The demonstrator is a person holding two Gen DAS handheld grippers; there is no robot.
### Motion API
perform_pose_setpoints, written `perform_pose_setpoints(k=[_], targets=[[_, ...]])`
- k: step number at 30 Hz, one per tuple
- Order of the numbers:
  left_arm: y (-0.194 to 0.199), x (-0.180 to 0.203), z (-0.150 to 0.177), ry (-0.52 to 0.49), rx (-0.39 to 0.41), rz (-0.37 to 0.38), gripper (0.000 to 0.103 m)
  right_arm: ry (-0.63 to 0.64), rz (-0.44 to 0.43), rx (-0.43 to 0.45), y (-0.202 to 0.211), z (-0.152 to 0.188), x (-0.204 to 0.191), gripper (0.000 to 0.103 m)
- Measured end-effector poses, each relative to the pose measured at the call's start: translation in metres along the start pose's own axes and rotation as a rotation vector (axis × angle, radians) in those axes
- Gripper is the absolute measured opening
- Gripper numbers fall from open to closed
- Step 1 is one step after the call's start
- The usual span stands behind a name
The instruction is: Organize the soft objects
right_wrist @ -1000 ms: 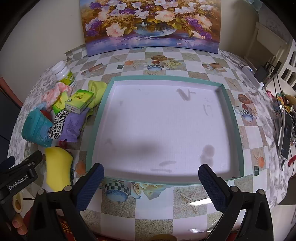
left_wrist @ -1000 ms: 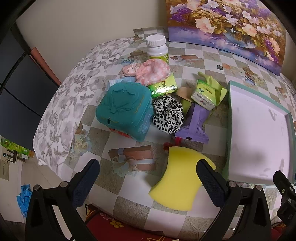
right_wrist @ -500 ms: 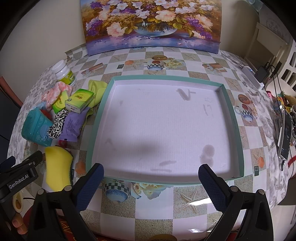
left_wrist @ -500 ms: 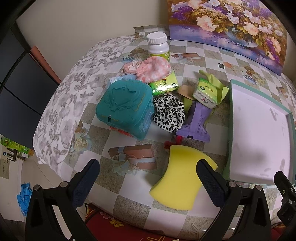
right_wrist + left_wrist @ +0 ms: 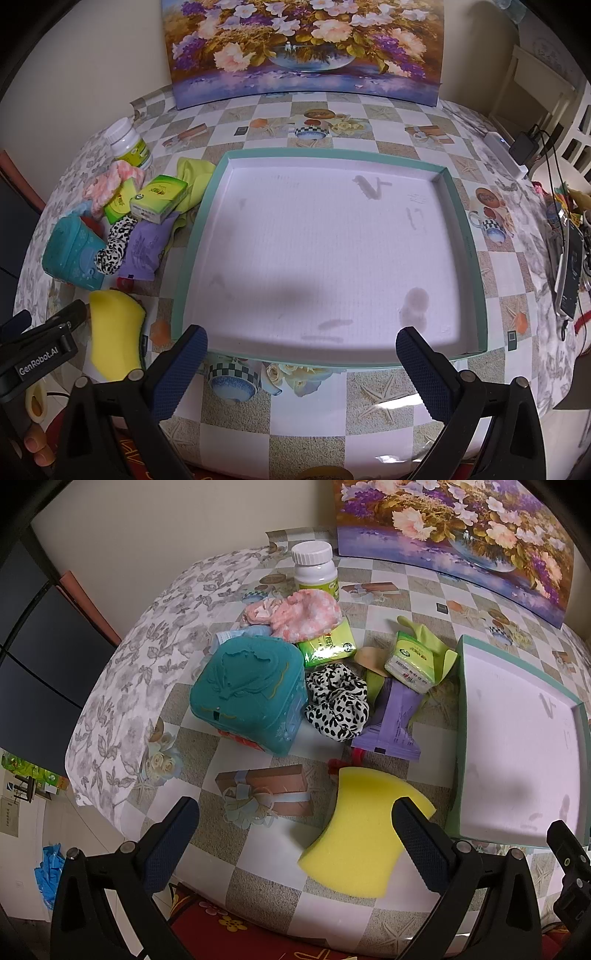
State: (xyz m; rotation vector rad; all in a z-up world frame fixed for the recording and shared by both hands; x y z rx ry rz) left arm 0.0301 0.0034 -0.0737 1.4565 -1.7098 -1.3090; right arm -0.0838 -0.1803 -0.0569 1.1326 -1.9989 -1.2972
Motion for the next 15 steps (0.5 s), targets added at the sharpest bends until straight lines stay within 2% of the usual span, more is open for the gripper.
perform_pose_setpoints(k=[15], targets=[[-0.0030, 0.0007, 0.0004, -0.005, -0.020, 0.005, 0.103, 0.003, -0.002, -0.005, -0.0024, 0.0025, -0.0012, 0.103]])
Point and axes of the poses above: each gripper's, at about its wrist camera, not at the fingertips, and y roughly against the way its jaws point, x to its right, z to its underside, the point moved 7 cm from there along -y, roughly the way its jaws point, and after that the axes turned 1 degree about x, right-handed, at the moved point
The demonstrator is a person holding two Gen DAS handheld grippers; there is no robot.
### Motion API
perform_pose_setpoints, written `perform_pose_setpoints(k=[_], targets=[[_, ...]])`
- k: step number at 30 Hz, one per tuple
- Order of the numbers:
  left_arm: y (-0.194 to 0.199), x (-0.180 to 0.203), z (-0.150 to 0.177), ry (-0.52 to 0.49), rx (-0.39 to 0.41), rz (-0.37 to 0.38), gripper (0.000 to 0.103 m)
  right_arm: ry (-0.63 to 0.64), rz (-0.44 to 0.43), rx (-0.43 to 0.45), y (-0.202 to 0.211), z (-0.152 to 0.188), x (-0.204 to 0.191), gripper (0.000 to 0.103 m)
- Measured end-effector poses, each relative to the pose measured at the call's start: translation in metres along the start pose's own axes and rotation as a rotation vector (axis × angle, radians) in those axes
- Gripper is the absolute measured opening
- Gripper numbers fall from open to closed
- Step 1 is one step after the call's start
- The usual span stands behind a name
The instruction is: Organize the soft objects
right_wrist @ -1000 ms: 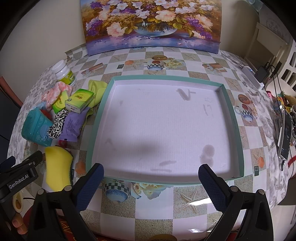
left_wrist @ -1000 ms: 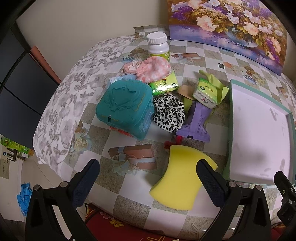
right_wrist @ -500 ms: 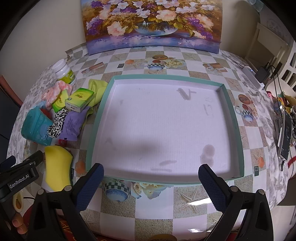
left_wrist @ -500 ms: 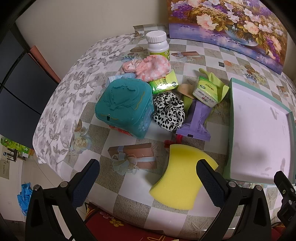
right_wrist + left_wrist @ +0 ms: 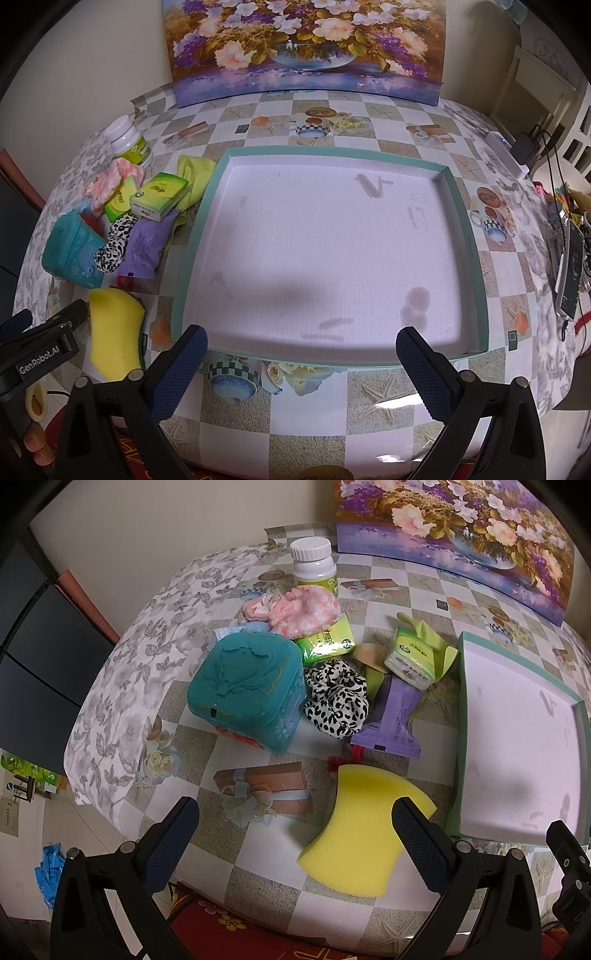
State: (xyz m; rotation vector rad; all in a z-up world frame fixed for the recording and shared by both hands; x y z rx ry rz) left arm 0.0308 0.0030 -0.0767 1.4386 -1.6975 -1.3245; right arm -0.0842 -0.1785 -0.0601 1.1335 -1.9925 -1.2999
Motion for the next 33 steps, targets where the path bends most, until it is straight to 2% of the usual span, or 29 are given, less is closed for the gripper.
perform_pose_setpoints(k=[18, 33], targets=[[-0.005, 0.002, 0.000, -0.002, -0.034, 0.003, 0.103, 0.005, 0.002, -0.008, -0.001, 0.000, -0.001, 0.103], [-0.042, 0.036, 0.014, -0.124, -0.181, -0.036, 0.103, 0.027, 0.011, -0.034, -0.007, 0.003, -0.005, 0.103]])
Point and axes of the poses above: each gripper's, at about its wrist camera, not at the fingertips, and y roughly against the way its jaws point, x to its right, z to its underside, the point moved 7 cm from there along -y, roughly the way its jaws point, and after that the axes turned 1 degree about x, right-handed, at the moved point
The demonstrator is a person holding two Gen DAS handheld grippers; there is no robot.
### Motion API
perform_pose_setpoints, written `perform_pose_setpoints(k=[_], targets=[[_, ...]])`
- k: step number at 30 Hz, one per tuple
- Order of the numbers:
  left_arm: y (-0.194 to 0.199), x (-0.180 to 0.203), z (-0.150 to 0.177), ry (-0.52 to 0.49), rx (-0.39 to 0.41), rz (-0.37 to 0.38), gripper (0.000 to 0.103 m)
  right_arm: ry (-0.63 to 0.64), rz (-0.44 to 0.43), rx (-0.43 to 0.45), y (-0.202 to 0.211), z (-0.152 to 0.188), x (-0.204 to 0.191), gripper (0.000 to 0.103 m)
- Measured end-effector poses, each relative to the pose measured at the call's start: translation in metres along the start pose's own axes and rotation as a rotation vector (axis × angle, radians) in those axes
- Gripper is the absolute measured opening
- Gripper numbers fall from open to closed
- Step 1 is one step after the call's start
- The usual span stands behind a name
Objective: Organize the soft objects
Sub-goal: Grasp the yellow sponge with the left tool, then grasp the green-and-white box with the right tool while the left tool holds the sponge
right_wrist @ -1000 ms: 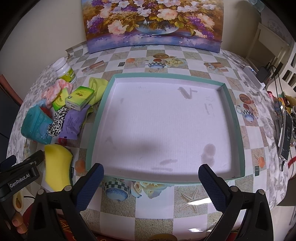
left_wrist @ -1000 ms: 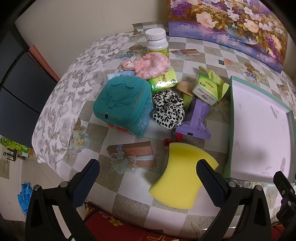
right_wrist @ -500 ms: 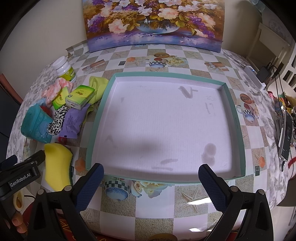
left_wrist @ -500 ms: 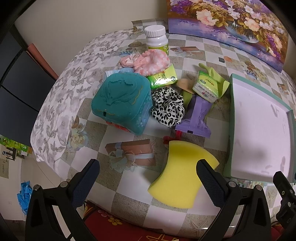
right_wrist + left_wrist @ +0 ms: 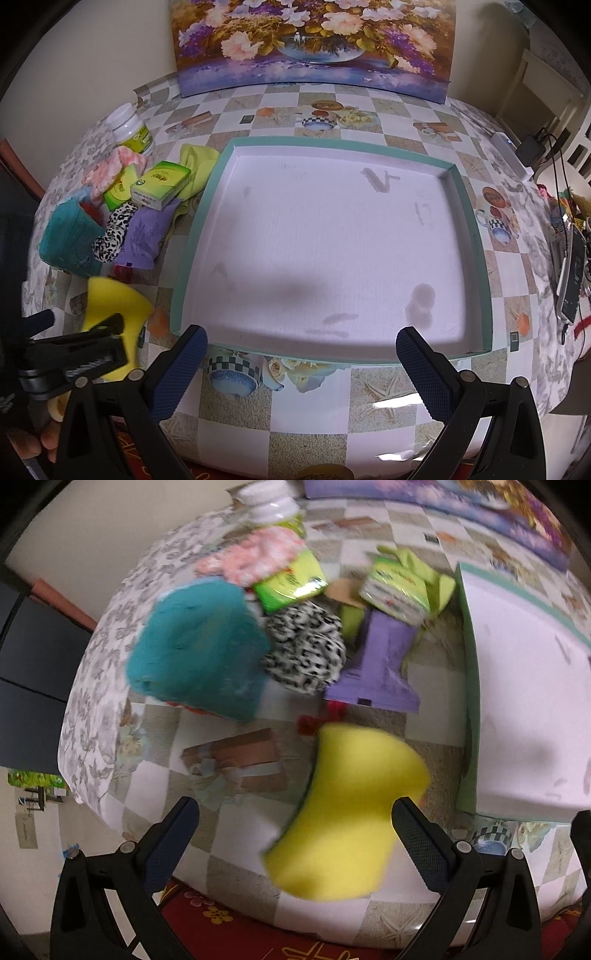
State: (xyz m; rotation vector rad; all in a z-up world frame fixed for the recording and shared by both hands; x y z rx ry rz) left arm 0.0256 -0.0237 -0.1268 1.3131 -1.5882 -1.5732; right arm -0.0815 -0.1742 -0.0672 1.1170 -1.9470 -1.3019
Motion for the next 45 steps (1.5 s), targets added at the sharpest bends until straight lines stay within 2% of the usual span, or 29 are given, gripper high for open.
perform_pose_setpoints(k=[3, 7, 9, 10, 11, 16, 23, 27, 28, 32, 38, 41, 45], targets=[[-0.005, 0.008, -0.003, -0.033, 0.000, -0.011, 0.103, -0.002, 0.003, -0.011, -0.003, 0.002, 0.000, 0.103], [-0.019, 0.010, -0.002, -0.045, -0.053, -0.022, 0.102, -0.005, 0.004, -0.020, -0.005, 0.003, 0.000, 0.103], [-0.023, 0.008, 0.000, -0.029, -0.073, 0.007, 0.092, -0.003, 0.006, -0.021, -0.006, 0.003, -0.002, 0.103], [-0.024, 0.007, 0.000, -0.020, -0.074, 0.024, 0.079, 0.000, 0.006, -0.021, -0.006, 0.003, -0.003, 0.103], [-0.024, 0.006, 0.000, -0.015, -0.073, 0.035, 0.072, 0.003, 0.005, -0.021, -0.005, 0.003, -0.004, 0.103], [-0.014, -0.005, -0.003, 0.010, -0.046, 0.096, 0.056, 0.002, -0.022, 0.007, 0.000, -0.004, -0.012, 0.103], [0.007, -0.029, -0.009, 0.071, 0.002, 0.203, 0.040, 0.021, -0.093, 0.082, 0.012, -0.027, -0.037, 0.103], [0.016, -0.050, -0.012, 0.133, 0.032, 0.282, 0.038, 0.065, -0.114, 0.126, 0.018, -0.043, -0.054, 0.103], [0.023, -0.055, -0.002, 0.151, 0.041, 0.304, 0.037, 0.077, -0.116, 0.131, 0.018, -0.047, -0.058, 0.103], [0.033, -0.079, -0.004, 0.195, 0.092, 0.343, 0.037, 0.117, -0.140, 0.145, 0.017, -0.062, -0.074, 0.103], [0.054, -0.099, -0.011, 0.211, 0.171, 0.333, 0.033, 0.148, -0.176, 0.151, 0.016, -0.085, -0.091, 0.103], [0.060, -0.097, -0.012, 0.233, 0.191, 0.344, 0.031, 0.126, -0.214, 0.146, 0.018, -0.097, -0.096, 0.103], [0.077, -0.093, -0.031, 0.256, 0.223, 0.324, 0.031, 0.086, -0.255, 0.123, 0.018, -0.113, -0.096, 0.103]])
Point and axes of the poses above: each gripper's, at about its wrist camera, not at the fingertips, and y roughly against the way its jaws point, x to its right, z to its underside, the point moved 7 cm from there along -y, roughly the way its jaws point, and after that the axes turned 1 degree about x, right-handed, at the moved point
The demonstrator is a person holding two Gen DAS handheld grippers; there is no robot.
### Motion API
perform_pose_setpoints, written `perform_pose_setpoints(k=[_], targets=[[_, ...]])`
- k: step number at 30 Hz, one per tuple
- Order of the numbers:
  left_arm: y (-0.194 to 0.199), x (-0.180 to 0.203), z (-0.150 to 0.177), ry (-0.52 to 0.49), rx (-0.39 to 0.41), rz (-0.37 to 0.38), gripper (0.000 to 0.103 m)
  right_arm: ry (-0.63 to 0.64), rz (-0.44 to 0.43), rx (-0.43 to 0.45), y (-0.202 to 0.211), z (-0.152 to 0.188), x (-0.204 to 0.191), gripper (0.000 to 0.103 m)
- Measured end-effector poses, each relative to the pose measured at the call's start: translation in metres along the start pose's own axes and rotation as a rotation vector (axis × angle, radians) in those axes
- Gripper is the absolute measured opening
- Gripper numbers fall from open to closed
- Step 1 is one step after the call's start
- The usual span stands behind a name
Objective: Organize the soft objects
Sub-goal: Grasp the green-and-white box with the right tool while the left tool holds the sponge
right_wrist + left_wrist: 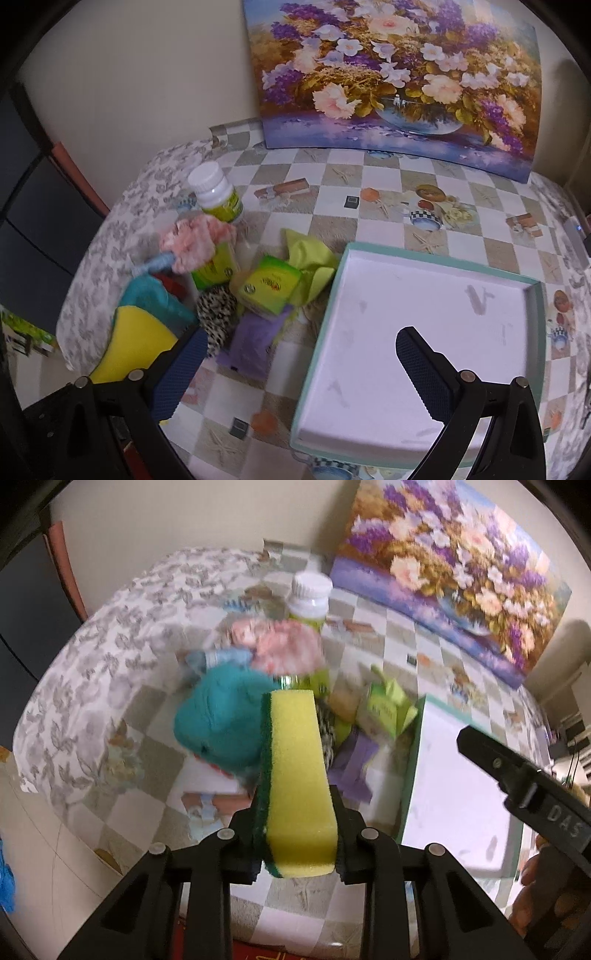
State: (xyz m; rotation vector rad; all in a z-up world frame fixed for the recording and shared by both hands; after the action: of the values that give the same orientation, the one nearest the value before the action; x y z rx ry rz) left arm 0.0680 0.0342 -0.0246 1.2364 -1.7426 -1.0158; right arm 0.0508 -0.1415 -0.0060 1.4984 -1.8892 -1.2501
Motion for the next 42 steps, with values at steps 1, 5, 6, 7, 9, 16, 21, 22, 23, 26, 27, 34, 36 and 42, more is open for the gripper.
perform_pose_setpoints(k=[1, 5, 6, 7, 9, 16, 21, 22, 23, 26, 27, 34, 36, 42], targets=[[0.003, 0.002, -0.004, 0.006, 0.006, -0.001, 0.031, -0.011, -0.012, -0.006, -0.001, -0.004, 0.001, 0.103], [0.007, 0.008, -0.028, 0.055, 0.019, 0.020, 0.031, -0.066, -0.045, -0.028, -0.009, -0.014, 0.011, 0.103], [0.005, 0.009, -0.033, 0.060, 0.018, 0.016, 0.031, -0.075, -0.050, -0.035, -0.011, -0.016, 0.013, 0.103], [0.003, 0.009, -0.036, 0.068, 0.016, 0.013, 0.031, -0.086, -0.050, -0.042, -0.014, -0.017, 0.016, 0.103], [-0.002, 0.011, -0.047, 0.101, 0.006, 0.029, 0.030, -0.097, -0.052, -0.052, -0.020, -0.022, 0.019, 0.103], [-0.011, 0.010, -0.082, 0.173, 0.055, -0.012, 0.030, -0.078, -0.050, -0.135, -0.060, -0.020, 0.010, 0.102], [-0.040, 0.003, -0.090, 0.201, 0.015, -0.041, 0.030, -0.062, -0.060, -0.200, -0.094, -0.013, -0.002, 0.095], [-0.043, 0.001, -0.091, 0.207, 0.010, -0.044, 0.030, -0.062, -0.068, -0.206, -0.099, -0.012, -0.005, 0.094], [-0.047, -0.001, -0.094, 0.214, 0.006, -0.047, 0.030, -0.058, -0.080, -0.213, -0.104, -0.012, -0.010, 0.092], [-0.051, -0.003, -0.100, 0.214, 0.010, -0.057, 0.030, -0.041, -0.091, -0.234, -0.116, -0.010, -0.021, 0.089], [-0.052, -0.004, -0.101, 0.214, 0.012, -0.057, 0.030, -0.039, -0.091, -0.240, -0.119, -0.010, -0.023, 0.086], [-0.059, 0.002, -0.107, 0.209, 0.008, -0.036, 0.030, -0.074, -0.086, -0.262, -0.136, -0.009, -0.019, 0.075], [-0.059, 0.004, -0.106, 0.201, 0.006, -0.031, 0.030, -0.079, -0.096, -0.262, -0.136, -0.009, -0.020, 0.066], [-0.050, 0.009, -0.106, 0.192, 0.024, -0.015, 0.030, -0.060, -0.095, -0.250, -0.134, -0.010, -0.024, 0.061]])
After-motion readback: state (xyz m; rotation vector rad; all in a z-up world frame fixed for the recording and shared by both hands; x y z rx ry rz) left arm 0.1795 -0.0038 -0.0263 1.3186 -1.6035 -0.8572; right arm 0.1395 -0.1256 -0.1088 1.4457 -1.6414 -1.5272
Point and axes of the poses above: each gripper's, at about its wrist camera, not at the fingertips, and y roughly against the way its jaws point, x to its right, z to its underside, the point moved 7 cm from there along -y, roughly the way its jaws point, and after that the axes turned 1 degree about x, right-handed, at the moved point
